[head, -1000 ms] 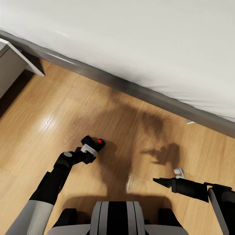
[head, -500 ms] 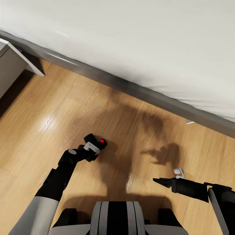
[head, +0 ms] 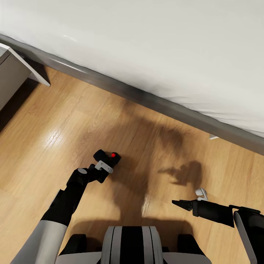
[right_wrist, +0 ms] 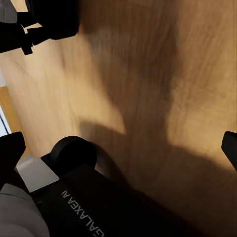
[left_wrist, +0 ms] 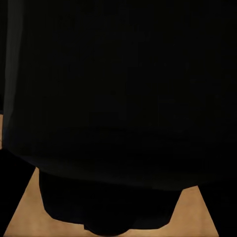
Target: Attach the digital camera to the camera tripod in the bedroom.
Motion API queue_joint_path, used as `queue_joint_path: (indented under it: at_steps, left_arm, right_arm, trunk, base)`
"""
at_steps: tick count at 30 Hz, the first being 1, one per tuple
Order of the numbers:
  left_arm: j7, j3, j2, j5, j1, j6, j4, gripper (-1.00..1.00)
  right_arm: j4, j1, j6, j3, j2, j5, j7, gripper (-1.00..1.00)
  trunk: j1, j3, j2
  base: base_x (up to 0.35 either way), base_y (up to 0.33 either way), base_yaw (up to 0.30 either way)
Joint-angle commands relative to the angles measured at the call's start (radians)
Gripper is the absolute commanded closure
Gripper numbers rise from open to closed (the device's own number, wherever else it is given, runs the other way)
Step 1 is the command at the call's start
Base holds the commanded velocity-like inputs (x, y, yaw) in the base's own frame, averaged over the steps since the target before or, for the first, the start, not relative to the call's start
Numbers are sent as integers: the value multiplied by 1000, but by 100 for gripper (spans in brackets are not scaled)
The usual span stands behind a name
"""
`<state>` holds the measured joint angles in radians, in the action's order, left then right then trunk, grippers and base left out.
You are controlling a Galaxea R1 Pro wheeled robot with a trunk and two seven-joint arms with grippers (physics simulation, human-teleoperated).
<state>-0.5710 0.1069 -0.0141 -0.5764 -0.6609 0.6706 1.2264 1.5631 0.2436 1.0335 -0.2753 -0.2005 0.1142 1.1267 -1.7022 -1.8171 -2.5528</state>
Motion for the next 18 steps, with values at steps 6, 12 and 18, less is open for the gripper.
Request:
queue_joint_path:
  at_steps: [6,12,18]
  left_arm:
    - [-6,-1,-1,-22,0,-3,4,100]
    - [-6,-1,-6,-23,0,-2,32,100]
    - [-13,-18,-53,-1,0,370,292,100]
  right_arm:
    - [0,0,7,-1,0,4,-1,-100]
    - [0,0,6,-1,0,4,-1,-100]
    - [0,0,6,0,1,5,-1,-100]
  trunk:
    - [0,-1,0]
    - [0,-1,0]
    - [0,-1,0]
  base:
    - [0,0,0]
    - [0,0,0]
    - [0,0,0]
